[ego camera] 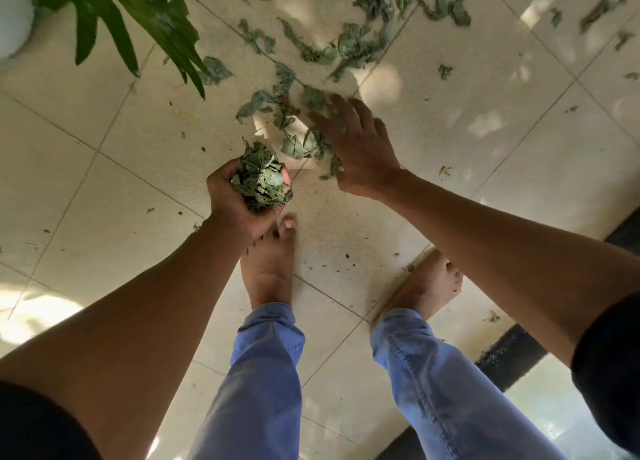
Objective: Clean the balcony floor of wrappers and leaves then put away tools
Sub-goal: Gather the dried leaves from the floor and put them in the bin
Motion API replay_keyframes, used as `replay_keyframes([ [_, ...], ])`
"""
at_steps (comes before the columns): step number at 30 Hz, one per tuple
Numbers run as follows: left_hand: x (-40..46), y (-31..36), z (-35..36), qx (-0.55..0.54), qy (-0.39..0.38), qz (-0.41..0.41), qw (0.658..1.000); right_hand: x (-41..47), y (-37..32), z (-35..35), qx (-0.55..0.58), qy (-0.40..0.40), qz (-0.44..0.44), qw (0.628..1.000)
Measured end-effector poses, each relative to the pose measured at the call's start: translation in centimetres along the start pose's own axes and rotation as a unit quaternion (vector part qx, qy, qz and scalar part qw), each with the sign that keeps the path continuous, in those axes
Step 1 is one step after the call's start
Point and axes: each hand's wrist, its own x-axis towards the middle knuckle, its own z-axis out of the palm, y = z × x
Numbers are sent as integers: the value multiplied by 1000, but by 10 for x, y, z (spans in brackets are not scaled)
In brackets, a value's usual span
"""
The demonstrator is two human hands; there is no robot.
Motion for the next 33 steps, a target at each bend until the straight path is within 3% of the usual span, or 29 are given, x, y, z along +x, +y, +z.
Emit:
replay_keyframes([
  [4, -6, 5, -8, 15, 5, 2, 1000, 8, -8, -3, -93, -63, -85, 990],
  [8, -2, 5, -21, 42, 34, 8, 999, 13, -19, -5, -52, 37, -147, 987],
  [14, 7, 5, -32, -22, 101, -14, 995, 32, -42, -28, -119, -19, -101, 988],
  [16, 35, -2, -65, -74, 72, -74, 992, 40, -46, -32, -135, -40, -86, 986],
  [19, 37, 0, -67, -48, 86, -82, 992, 53, -49, -33, -152, -66, -89, 982],
  [21, 19, 5, -53, -24, 41, -52, 997, 58, -49, -33, -164, -84, -110, 977],
  [28, 0, 20, -36, 26, 41, 17, 999, 46, -31, -24, -207, -74, -190, 957],
  [33, -2, 6, -40, 27, 35, 19, 999, 29, -6, 4, -326, -80, -212, 918],
])
